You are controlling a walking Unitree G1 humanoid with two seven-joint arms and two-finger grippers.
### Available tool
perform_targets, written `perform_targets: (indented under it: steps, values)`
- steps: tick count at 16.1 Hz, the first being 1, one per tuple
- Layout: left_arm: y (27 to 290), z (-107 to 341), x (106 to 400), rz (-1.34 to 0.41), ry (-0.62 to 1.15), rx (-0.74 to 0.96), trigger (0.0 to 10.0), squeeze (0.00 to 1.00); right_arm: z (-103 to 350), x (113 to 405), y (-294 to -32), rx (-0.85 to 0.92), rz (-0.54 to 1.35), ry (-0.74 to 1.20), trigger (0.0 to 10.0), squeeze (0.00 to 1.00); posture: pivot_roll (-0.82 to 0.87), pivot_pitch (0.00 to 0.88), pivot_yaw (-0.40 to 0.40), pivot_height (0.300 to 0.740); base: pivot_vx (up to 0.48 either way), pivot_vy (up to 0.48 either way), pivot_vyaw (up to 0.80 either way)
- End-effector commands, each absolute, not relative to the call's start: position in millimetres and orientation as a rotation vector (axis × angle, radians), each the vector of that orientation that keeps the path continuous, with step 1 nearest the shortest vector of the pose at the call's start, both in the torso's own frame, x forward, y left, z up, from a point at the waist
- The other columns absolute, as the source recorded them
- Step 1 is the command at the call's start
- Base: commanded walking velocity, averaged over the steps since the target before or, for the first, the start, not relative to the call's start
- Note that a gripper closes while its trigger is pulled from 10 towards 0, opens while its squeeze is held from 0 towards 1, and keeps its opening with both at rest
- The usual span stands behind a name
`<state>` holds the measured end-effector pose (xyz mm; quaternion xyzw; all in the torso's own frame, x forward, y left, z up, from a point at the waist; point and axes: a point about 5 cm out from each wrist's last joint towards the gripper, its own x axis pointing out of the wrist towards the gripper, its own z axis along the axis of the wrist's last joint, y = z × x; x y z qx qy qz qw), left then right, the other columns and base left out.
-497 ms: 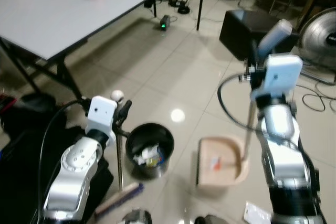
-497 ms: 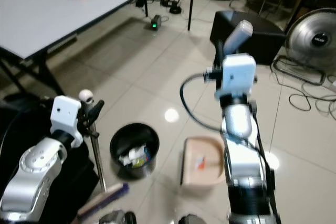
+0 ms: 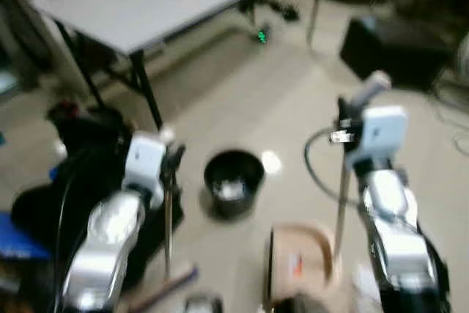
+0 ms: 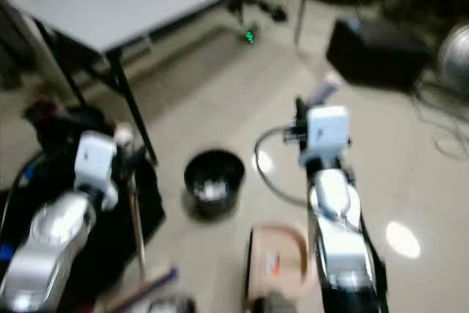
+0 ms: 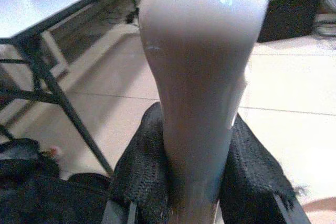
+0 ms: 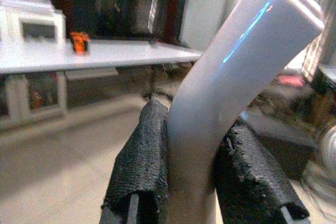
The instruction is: Sweep floor
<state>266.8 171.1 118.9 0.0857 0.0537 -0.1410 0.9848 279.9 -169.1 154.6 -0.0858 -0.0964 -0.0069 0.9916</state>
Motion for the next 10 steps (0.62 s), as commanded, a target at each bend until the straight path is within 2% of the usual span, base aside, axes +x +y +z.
perform_targets:
  steps: [1,2,3,10]
  values:
    - [168.8,124.6,268.9,-0.3,0.088,0.18,10.0,0.0,157.5,277.9,-170.6,-0.164,-0.017,-0.176,10.0,0.0,-0.03,0.065,0.053,0.74,0.0,0.0,0.0]
    - [166.7,123.6,270.2,-0.309,0.095,0.182,10.0,0.0,152.1,275.2,-173.0,-0.149,-0.034,-0.129,10.0,0.0,-0.03,0.066,0.054,0.74,0.0,0.0,0.0]
    - [165.9,123.6,270.7,-0.313,0.095,0.181,10.0,0.0,151.5,273.6,-173.4,-0.151,-0.034,-0.125,10.0,0.0,-0.03,0.068,0.058,0.74,0.0,0.0,-0.65]
    - [157.6,127.0,276.1,-0.344,0.074,0.144,10.0,0.0,153.7,259.6,-185.5,-0.161,-0.13,-0.078,10.0,0.0,-0.05,0.056,0.071,0.74,0.0,0.0,-0.8]
